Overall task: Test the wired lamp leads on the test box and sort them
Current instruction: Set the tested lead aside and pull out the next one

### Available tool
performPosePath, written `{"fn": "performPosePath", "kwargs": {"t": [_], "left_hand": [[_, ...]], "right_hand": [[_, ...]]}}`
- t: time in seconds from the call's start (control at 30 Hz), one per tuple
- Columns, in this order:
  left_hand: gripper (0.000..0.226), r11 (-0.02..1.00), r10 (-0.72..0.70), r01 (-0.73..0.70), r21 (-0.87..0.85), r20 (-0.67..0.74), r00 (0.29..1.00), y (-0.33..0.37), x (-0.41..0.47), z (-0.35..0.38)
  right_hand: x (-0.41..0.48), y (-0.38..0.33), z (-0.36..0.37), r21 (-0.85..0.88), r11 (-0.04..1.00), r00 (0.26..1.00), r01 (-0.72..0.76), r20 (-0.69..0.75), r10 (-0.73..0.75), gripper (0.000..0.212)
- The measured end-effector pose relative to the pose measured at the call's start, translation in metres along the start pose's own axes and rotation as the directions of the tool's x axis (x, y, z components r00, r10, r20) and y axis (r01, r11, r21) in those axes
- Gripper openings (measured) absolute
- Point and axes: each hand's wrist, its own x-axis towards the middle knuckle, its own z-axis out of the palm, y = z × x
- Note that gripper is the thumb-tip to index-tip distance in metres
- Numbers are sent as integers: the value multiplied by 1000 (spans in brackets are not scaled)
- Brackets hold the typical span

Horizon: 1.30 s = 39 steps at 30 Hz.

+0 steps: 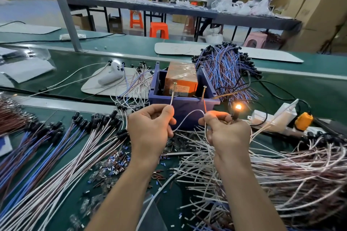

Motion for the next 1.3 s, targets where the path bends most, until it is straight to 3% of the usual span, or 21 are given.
{"fn": "performPosePath", "kwargs": {"t": [0.07, 0.2, 0.3, 0.4, 0.5, 0.6, 0.73, 0.8, 0.87, 0.93, 1.0, 1.07, 1.17, 1.3], "left_hand": [[20, 1000, -10, 10, -4, -2, 1000, 0, 0, -1], [25, 994, -43, 34, -106, -80, 996, 3, 1, -4], [33, 971, -93, 59, -233, -137, 986, 7, 1, -6], [33, 951, -134, 131, -281, 9, 991, 13, -5, -5], [25, 960, -169, 208, -188, 201, 965, 22, -12, -4], [24, 956, -191, 236, -174, 238, 952, 31, -16, -4], [19, 942, -232, 267, -203, 181, 956, 40, -17, -7], [18, 973, -213, 223, -66, 133, 968, 41, -17, -3], [20, 969, -177, 153, 195, 110, 978, 40, -18, 3], [27, 859, -154, 50, 509, 165, 974, 38, -21, 10], [34, 698, -143, -71, 713, 235, 961, 37, -29, 17], [33, 645, -157, -137, 752, 305, 939, 37, -41, 28], [28, 590, -204, -195, 783, 378, 903, 31, -61, 40], [40, 545, -200, -230, 807, 391, 898, 24, -64, 40]], "right_hand": [[-2, -1, -1, 7, 1000, 1000, -2, -3, 2, 34], [-4, -4, -9, 114, 993, 998, -33, -55, 39, 19], [-9, -10, -13, 115, 991, 998, -64, 23, 61, 15], [-17, -20, -15, 25, 987, 968, -161, 200, 153, 15], [-25, -33, -20, -81, 974, 930, -211, 291, 226, 12], [-30, -51, -40, -116, 971, 934, -208, 271, 233, 16], [-23, -85, -103, -77, 971, 961, -224, 149, 234, 38], [-18, -100, -139, -127, 961, 952, -246, 154, 264, 48], [-11, -108, -168, -202, 939, 940, -278, 144, 309, 53], [-2, -113, -188, -280, 917, 946, -284, 74, 316, 54], [12, -116, -199, -384, 888, 965, -253, -30, 262, 51], [25, -118, -205, -581, 792, 983, -186, -101, 156, 45], [35, -122, -207, -923, 374, 992, -91, -117, -46, 35], [25, -122, -207, -992, 70, 959, -105, -120, -257, 14]]}}
